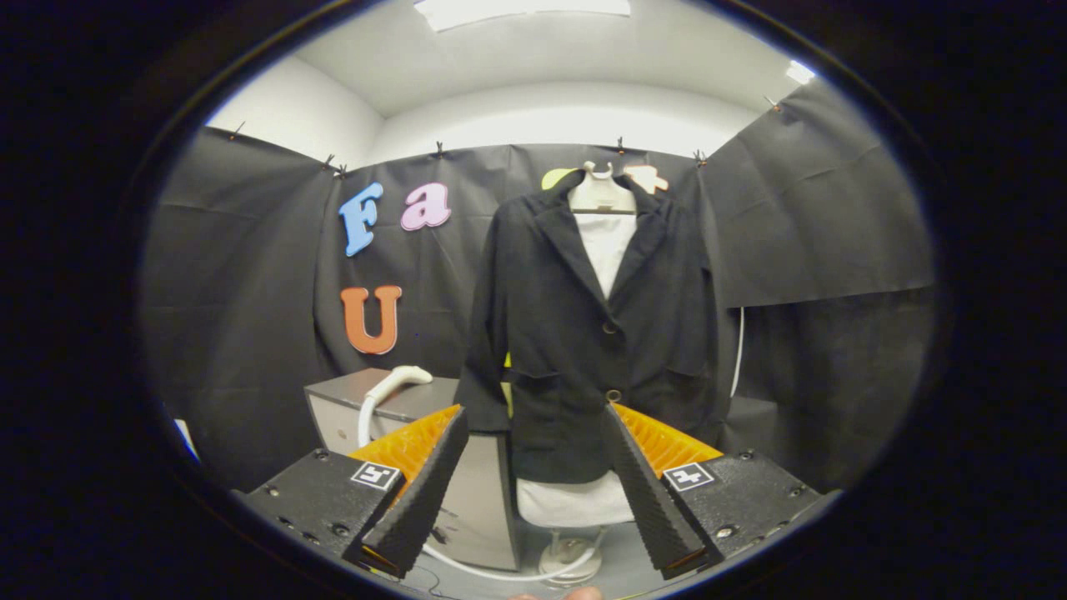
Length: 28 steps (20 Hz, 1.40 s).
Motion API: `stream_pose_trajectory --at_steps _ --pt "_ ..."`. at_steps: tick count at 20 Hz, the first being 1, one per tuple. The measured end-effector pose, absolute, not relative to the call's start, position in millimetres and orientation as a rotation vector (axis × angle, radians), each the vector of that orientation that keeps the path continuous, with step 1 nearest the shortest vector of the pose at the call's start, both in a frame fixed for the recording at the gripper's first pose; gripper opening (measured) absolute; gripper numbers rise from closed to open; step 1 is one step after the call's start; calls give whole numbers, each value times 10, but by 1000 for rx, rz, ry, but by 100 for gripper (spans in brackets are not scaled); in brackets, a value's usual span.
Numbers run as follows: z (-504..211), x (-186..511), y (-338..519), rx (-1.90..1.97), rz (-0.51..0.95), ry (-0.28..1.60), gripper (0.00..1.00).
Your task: Iron the clothes twice with a garment steamer, once on the left side and once on the right side.
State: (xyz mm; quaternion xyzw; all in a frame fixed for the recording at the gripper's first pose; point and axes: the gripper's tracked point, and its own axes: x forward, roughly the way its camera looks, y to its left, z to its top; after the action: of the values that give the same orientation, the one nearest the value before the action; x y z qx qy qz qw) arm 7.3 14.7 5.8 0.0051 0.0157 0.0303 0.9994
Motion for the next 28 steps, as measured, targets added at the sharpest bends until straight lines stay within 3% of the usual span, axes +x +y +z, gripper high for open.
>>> stream_pose_trajectory --at_steps 5,21,25,28 --pt "344 141 925 49 151 60 99" --pt "-402 2419 3157 53 391 377 100" --pt "-755 3153 3386 55 323 487 100" --pt "-1089 3552 3530 42 288 603 94"
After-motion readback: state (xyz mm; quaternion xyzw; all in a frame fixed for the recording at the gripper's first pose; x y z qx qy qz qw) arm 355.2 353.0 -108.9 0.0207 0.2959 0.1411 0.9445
